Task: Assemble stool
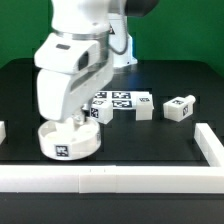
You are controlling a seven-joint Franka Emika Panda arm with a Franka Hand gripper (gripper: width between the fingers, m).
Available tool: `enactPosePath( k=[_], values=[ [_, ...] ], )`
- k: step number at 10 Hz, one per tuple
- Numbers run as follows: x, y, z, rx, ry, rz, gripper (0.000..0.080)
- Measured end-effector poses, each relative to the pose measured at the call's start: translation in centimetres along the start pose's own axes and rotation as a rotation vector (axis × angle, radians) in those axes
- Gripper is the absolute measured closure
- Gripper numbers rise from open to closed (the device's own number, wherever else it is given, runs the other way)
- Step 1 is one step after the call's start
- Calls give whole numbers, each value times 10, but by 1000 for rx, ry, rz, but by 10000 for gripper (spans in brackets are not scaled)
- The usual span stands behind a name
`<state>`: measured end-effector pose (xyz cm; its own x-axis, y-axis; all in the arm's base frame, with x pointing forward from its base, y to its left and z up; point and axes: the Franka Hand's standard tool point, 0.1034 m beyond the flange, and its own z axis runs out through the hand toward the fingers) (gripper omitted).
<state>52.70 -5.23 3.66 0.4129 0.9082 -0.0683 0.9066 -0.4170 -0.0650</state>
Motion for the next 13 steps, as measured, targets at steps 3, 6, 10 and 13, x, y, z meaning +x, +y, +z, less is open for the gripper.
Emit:
enactPosePath(
  k=[3,6,10,13],
  values=[
    [3,-2,2,-3,4,13,777],
    [35,-5,5,-6,13,4,777],
    [64,-5,8,-20,31,-128,777],
    [67,-6,7,-21,32,-134,777]
  ],
)
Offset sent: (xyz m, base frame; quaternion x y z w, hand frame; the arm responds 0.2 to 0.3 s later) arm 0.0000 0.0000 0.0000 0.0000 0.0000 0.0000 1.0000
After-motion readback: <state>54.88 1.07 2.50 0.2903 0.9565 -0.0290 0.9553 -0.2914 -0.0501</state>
